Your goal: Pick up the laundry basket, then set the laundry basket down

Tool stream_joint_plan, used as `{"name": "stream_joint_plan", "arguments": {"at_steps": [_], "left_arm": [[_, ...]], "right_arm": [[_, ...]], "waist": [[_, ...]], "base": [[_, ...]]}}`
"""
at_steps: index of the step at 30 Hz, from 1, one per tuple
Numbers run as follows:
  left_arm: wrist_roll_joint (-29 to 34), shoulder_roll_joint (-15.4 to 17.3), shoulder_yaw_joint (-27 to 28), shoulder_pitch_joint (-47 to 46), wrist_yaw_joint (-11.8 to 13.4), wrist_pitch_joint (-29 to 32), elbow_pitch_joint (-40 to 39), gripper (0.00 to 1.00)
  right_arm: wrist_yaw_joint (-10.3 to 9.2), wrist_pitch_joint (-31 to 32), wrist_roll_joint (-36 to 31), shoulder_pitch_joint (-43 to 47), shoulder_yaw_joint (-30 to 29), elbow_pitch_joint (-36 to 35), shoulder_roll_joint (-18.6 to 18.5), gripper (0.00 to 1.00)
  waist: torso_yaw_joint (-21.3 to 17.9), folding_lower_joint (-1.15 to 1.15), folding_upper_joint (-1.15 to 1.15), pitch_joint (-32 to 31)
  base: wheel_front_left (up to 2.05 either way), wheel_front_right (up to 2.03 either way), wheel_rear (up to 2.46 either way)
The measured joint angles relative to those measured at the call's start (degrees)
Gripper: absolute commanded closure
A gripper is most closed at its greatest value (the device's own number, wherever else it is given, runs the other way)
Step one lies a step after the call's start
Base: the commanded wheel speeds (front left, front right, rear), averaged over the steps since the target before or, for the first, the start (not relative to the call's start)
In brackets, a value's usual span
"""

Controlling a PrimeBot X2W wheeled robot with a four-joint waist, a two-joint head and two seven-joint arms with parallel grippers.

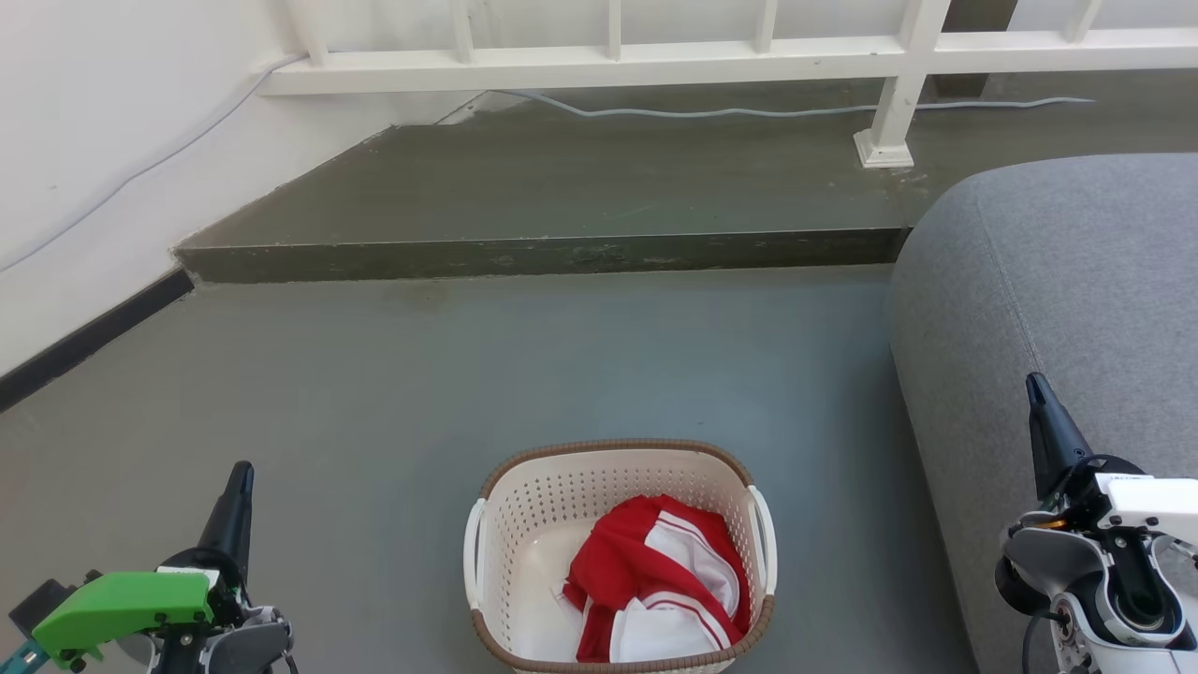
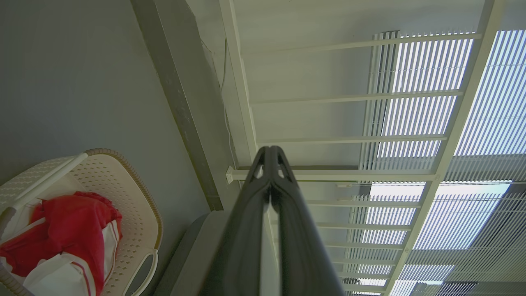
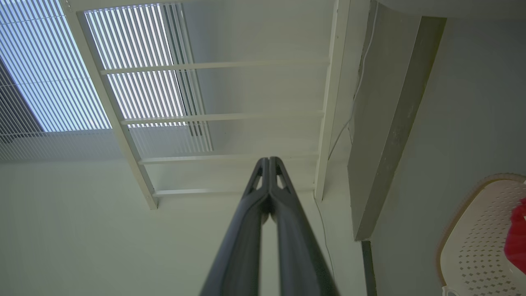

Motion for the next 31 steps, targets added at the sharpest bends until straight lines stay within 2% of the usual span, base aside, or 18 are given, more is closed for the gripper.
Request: {"name": "stream_joint_plan", "arguments": {"at_steps": [31], "left_arm": [[0.0,-0.3,0.1,0.0,0.0,0.2,0.4,1.00]], "right_arm": [[0.01,0.0,0.0,0.0,-0.1,0.3,0.1,1.00]], "waist": [[0.0,0.00,0.00,0.0]], "base": [[0.00,0.00,0.00]]}}
